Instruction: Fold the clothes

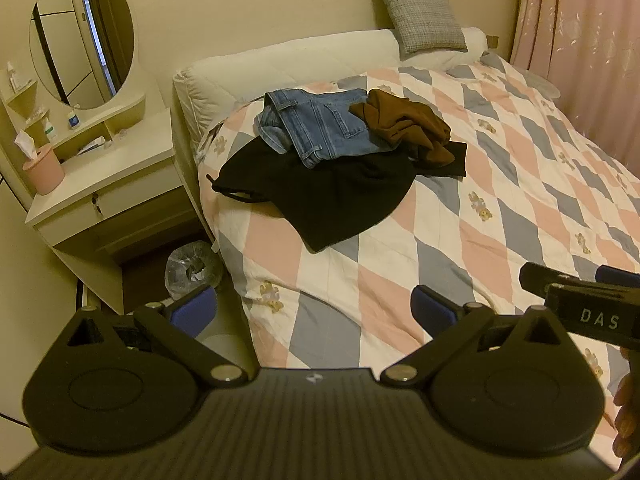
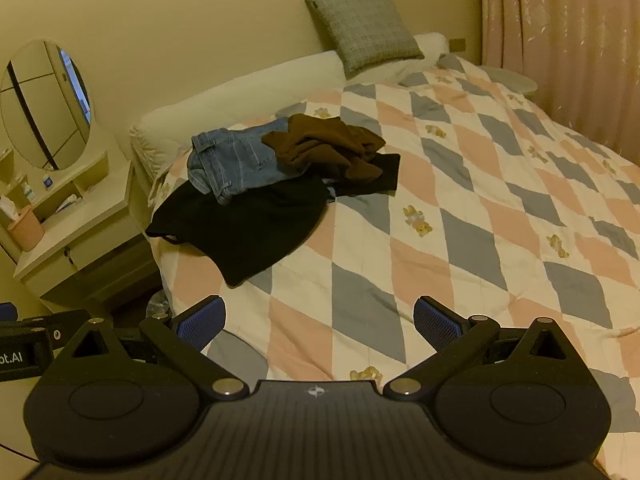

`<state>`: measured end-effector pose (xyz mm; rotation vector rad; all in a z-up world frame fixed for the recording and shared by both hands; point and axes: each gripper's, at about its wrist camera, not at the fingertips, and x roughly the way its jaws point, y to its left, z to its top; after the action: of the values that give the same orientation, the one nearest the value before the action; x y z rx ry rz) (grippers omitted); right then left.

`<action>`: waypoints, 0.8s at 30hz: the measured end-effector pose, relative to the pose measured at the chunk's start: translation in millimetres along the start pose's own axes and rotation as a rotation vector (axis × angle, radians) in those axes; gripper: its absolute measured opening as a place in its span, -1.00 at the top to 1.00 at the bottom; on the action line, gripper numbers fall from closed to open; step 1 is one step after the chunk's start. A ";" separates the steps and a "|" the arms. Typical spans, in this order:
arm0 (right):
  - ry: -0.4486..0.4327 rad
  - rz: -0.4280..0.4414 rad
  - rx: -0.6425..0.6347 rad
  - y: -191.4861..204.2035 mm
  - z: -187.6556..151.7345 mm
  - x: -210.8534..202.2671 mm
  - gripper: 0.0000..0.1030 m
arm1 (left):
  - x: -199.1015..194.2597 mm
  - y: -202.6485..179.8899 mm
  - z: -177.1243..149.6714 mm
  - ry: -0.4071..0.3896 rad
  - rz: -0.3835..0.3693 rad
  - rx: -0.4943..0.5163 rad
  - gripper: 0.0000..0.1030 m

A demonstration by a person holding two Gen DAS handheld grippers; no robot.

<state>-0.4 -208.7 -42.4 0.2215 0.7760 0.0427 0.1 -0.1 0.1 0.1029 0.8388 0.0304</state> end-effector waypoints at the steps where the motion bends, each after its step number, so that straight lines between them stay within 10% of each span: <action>1: 0.001 -0.001 -0.001 0.0 -0.1 0.5 -1.00 | 0.1 -0.3 0.3 0.000 0.001 0.001 -0.98; 24: -0.003 -0.009 0.004 1.2 -0.8 5.6 -1.00 | 6.8 -4.4 -0.5 0.008 -0.023 0.012 -0.98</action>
<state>3.0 -206.7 -46.6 0.2220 0.7737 0.0317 4.2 -4.0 -5.8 0.1043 0.8486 0.0039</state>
